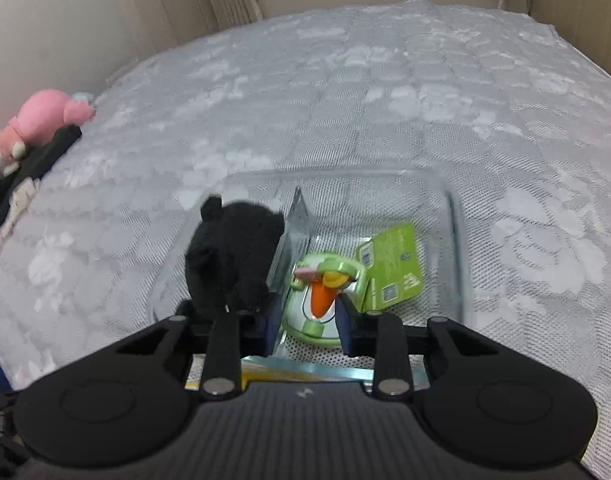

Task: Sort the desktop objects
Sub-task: 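Place the green card toy into the glass container, open right gripper, then hold the lilac mouse with the left gripper while the right tool approaches it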

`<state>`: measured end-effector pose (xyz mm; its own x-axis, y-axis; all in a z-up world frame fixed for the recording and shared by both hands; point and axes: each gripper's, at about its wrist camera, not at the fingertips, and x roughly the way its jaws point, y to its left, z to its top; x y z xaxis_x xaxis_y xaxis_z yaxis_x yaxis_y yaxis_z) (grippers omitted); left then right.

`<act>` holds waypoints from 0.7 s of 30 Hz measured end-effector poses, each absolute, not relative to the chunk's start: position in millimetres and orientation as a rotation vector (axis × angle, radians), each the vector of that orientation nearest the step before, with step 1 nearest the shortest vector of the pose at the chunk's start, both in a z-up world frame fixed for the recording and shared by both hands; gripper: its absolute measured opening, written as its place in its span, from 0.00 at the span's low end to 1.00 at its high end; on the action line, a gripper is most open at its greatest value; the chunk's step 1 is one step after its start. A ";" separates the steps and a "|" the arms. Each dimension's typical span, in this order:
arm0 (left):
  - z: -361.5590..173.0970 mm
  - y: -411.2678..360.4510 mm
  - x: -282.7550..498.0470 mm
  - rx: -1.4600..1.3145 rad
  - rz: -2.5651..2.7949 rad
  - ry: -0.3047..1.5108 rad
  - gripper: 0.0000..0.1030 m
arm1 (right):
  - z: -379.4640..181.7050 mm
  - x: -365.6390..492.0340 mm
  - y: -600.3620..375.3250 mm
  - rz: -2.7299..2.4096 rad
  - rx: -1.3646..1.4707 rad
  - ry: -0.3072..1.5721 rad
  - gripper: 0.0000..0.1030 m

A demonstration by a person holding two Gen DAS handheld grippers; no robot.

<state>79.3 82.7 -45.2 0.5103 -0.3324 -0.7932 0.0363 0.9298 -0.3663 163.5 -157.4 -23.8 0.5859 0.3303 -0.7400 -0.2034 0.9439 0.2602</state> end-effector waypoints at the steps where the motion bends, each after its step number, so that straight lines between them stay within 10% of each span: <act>1: -45.3 82.5 80.2 -0.327 -0.225 1.017 0.96 | -16.9 157.9 -164.0 0.308 0.166 0.873 0.38; 21: -26.1 -105.7 51.7 0.301 -0.429 0.900 0.96 | -21.8 24.2 -309.1 0.068 0.407 0.631 0.70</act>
<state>51.7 -105.7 -26.1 0.5463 -0.2318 -0.8049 0.4793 0.8746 0.0734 24.2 -309.1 -21.8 0.8078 0.1846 -0.5598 0.0606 0.9186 0.3904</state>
